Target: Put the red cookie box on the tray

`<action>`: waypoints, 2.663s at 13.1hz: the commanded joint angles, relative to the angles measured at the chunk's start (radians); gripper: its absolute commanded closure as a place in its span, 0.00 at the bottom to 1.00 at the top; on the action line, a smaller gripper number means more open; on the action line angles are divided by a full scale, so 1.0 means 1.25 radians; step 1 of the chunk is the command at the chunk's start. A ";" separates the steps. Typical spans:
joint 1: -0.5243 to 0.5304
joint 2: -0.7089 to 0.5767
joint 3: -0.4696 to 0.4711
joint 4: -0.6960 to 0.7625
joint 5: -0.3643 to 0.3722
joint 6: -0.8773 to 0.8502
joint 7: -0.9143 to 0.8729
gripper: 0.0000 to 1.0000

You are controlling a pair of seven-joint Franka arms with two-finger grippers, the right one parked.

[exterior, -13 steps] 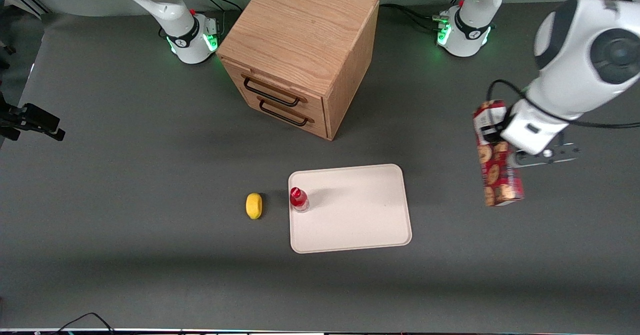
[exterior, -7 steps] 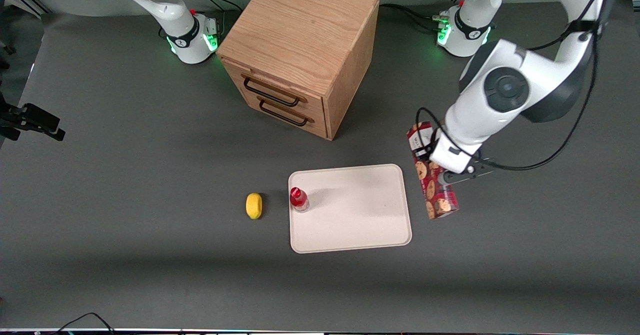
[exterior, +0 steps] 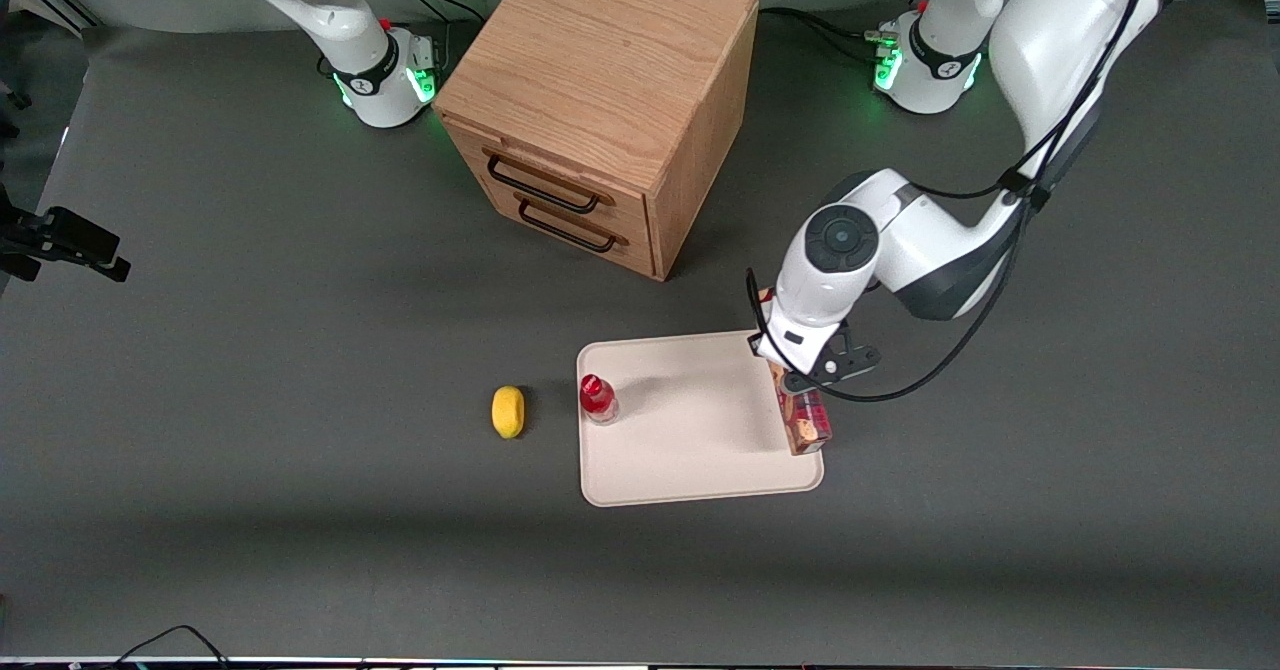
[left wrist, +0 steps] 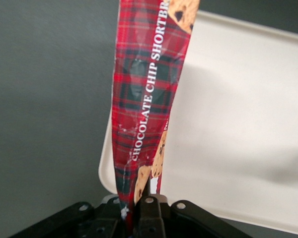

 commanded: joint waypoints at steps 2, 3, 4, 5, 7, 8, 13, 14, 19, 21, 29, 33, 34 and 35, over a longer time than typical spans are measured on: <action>-0.044 0.060 0.017 0.022 0.075 0.045 -0.023 1.00; -0.051 0.071 0.038 0.022 0.081 0.059 -0.023 1.00; -0.063 0.075 0.057 0.021 0.086 0.076 -0.023 1.00; -0.078 0.079 0.073 0.021 0.090 0.081 -0.023 1.00; -0.080 0.080 0.089 0.032 0.092 0.081 -0.011 1.00; -0.081 0.086 0.099 0.037 0.094 0.081 -0.008 1.00; -0.083 0.108 0.100 0.060 0.116 0.081 -0.009 1.00; -0.083 0.111 0.100 0.065 0.116 0.081 -0.009 0.66; -0.083 0.113 0.100 0.075 0.116 0.082 -0.008 0.00; -0.082 0.110 0.100 0.078 0.116 0.082 -0.007 0.00; -0.054 -0.025 0.070 0.106 0.048 -0.066 0.190 0.00; -0.029 -0.219 0.071 0.108 -0.155 -0.283 0.394 0.00; -0.011 -0.262 0.072 0.119 -0.185 -0.344 0.445 0.00; 0.004 -0.301 0.073 0.136 -0.235 -0.410 0.486 0.00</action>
